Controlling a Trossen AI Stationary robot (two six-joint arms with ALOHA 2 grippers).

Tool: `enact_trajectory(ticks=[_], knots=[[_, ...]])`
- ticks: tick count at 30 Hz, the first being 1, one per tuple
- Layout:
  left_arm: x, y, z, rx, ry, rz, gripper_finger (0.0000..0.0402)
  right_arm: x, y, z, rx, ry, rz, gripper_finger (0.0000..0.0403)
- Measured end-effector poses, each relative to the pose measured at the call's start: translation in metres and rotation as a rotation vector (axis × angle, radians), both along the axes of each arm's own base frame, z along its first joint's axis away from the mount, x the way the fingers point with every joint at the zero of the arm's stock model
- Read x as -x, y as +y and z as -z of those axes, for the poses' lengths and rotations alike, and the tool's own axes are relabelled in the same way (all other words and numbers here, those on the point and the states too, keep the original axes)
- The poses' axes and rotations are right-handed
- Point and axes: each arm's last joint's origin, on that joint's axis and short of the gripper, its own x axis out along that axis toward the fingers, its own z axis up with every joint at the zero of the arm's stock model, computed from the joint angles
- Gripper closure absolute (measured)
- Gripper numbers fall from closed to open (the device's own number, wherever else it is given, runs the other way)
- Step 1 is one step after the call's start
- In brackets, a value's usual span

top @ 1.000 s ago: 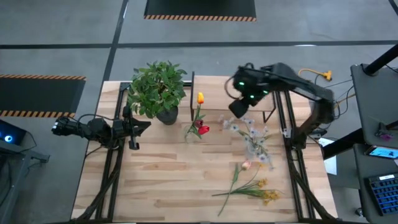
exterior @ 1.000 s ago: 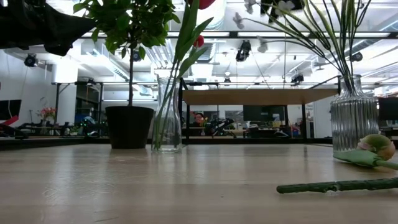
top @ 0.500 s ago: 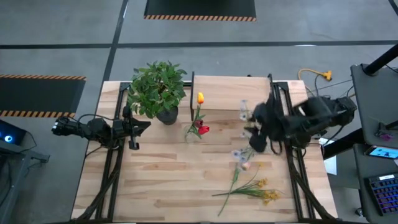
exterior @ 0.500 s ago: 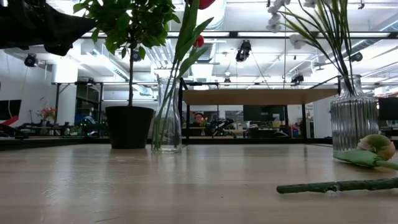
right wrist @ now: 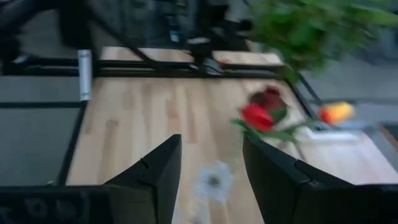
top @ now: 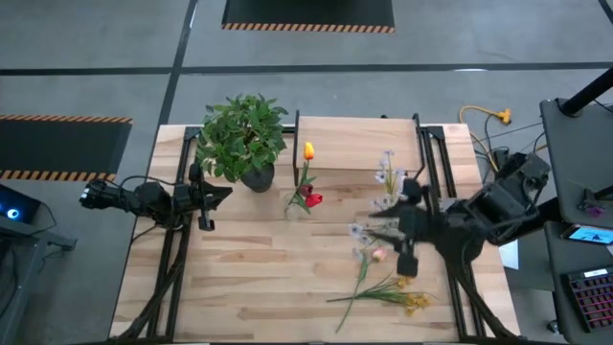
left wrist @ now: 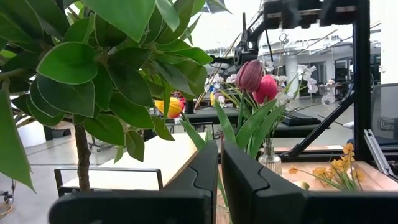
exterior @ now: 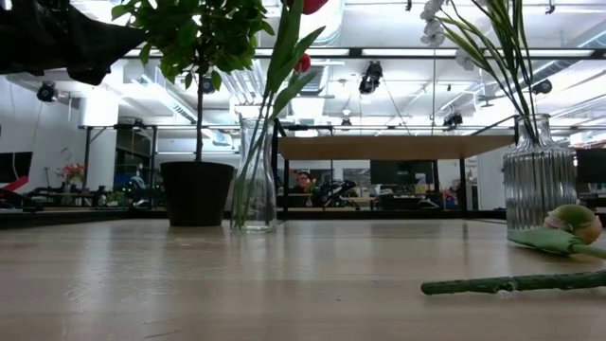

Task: Pick and place flowers into a vace then onto a shelf
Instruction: Put the pink flower into the right transparent vase

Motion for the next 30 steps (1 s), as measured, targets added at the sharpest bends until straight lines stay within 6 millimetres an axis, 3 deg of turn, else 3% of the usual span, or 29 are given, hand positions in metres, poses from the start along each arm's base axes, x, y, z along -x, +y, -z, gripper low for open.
enact_trajectory(ticks=[7,16,23,30], knots=[[0.000,0.000,0.000,0.000,0.000,0.000,0.0397,-0.010,0.033,0.035,-0.008,-0.024,-0.172,0.0239],[0.000,0.000,0.000,0.000,0.000,0.000,0.0397,-0.011,0.073,0.086,-0.104,0.037,-0.184,0.0239],[0.000,0.000,0.000,0.000,0.000,0.000,0.0397,-0.013,0.100,0.114,-0.256,0.085,-0.102,0.0239],[0.000,0.000,0.000,0.001,0.001,0.000,0.0397,-0.015,0.110,0.133,-0.497,0.120,0.095,0.0239]])
